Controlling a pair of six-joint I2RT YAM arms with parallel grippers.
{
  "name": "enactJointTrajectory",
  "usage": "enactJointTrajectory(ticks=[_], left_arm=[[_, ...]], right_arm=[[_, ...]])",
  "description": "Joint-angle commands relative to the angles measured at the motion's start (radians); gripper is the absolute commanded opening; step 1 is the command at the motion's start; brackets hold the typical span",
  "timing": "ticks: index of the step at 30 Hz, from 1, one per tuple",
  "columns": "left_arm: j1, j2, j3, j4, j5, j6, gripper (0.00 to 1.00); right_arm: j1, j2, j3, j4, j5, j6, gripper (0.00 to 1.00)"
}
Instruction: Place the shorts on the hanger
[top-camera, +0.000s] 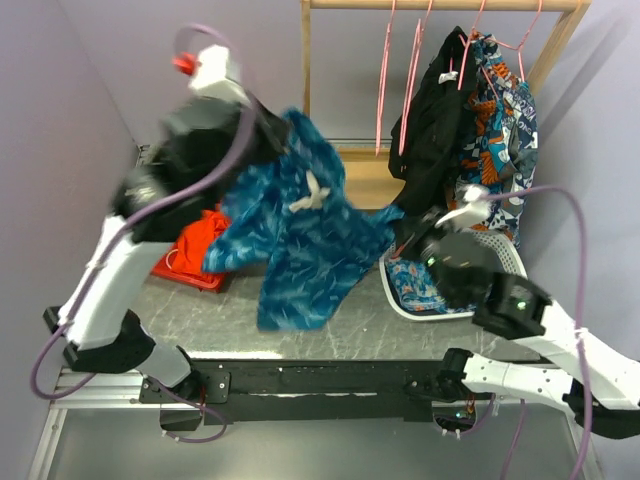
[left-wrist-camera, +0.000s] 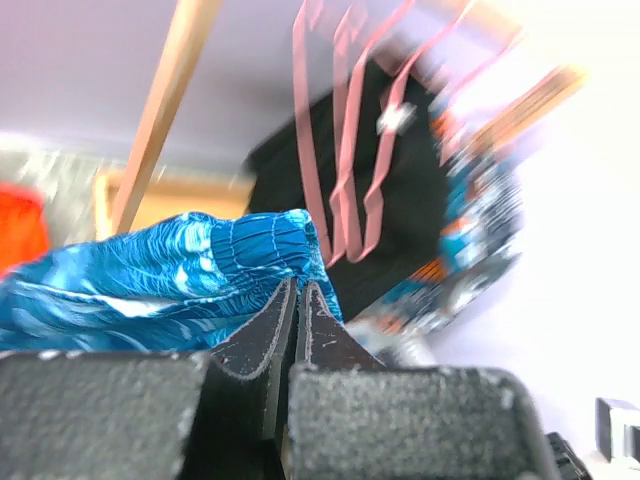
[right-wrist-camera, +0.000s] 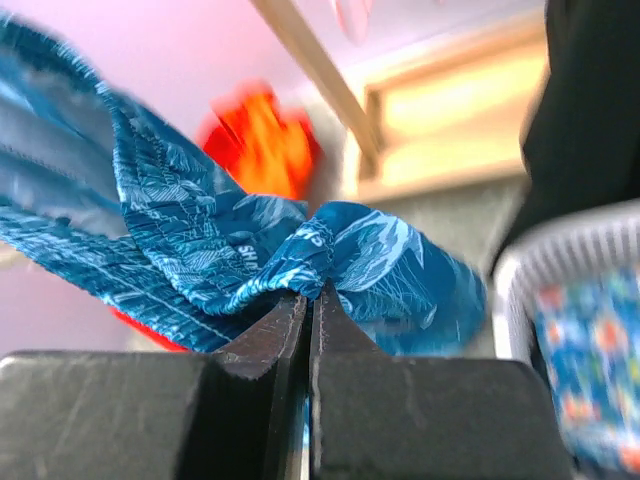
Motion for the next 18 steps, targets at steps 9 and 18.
enactJointTrajectory(ticks=[9,18], left_arm=[[-0.014,-0.235,-0.336,0.237,-0.185,-0.044,0.01],[0.141,-0.423,-1.017,0.283,-0.038,-0.248,0.01]], right_arm=[[-0.082,0.12,0.261,0.07,-0.052,-0.222,0.0],[-0.185,0.087,-0.096,0.08,-0.219,-0.047,0.0]])
